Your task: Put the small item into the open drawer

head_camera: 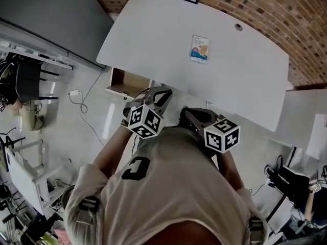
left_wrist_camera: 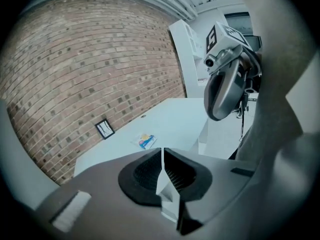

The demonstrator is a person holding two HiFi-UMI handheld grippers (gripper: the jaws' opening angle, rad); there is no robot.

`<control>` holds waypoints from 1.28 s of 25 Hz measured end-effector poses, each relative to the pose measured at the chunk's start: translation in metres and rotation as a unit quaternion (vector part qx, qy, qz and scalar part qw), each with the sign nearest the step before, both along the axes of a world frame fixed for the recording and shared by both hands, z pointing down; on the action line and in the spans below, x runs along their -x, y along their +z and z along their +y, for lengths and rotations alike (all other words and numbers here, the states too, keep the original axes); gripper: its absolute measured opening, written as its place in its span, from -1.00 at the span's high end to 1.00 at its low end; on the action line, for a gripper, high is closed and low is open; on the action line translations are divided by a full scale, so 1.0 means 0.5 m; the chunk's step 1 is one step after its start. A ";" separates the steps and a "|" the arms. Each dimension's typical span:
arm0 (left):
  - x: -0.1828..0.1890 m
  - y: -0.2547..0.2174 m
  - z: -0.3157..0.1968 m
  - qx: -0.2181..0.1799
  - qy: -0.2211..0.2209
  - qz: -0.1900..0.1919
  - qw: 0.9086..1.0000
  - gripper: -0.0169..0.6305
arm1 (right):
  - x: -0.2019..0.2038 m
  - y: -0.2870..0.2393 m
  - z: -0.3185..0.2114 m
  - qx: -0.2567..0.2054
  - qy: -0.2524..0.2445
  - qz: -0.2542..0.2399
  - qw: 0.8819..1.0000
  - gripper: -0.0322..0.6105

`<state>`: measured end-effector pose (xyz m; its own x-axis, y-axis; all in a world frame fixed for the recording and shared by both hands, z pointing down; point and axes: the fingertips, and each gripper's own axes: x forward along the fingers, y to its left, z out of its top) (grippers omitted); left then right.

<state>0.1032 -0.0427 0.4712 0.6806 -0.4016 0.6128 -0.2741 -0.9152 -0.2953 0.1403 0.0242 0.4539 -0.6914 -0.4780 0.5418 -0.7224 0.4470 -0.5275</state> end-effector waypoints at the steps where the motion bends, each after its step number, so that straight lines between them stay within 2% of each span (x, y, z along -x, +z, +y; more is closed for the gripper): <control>1: -0.018 0.005 -0.016 -0.001 -0.001 -0.006 1.000 0.90 | -0.018 0.003 -0.006 0.003 0.002 -0.005 1.000 0.89; 8: -0.133 0.083 -0.125 0.027 -0.007 -0.051 0.998 0.86 | -0.132 0.020 -0.044 0.020 0.013 -0.031 0.999 0.89; 10: -0.163 0.113 -0.159 0.035 -0.008 -0.069 0.997 0.62 | -0.164 0.024 -0.052 0.026 0.020 -0.039 0.999 0.89; 12: -0.192 0.148 -0.192 0.040 -0.006 -0.089 0.995 0.58 | -0.192 0.028 -0.059 0.033 0.030 -0.051 0.998 0.89; 19: -0.275 0.280 -0.274 0.019 0.007 -0.177 0.984 0.58 | -0.260 0.047 -0.067 0.050 0.041 -0.075 0.995 0.89; 26: -0.297 0.353 -0.305 0.024 0.022 -0.229 0.973 0.58 | -0.300 0.058 -0.056 0.063 0.053 -0.085 0.993 0.89; 32: -0.293 0.374 -0.324 0.025 0.027 -0.241 0.970 0.60 | -0.303 0.060 -0.054 0.063 0.052 -0.087 0.993 0.89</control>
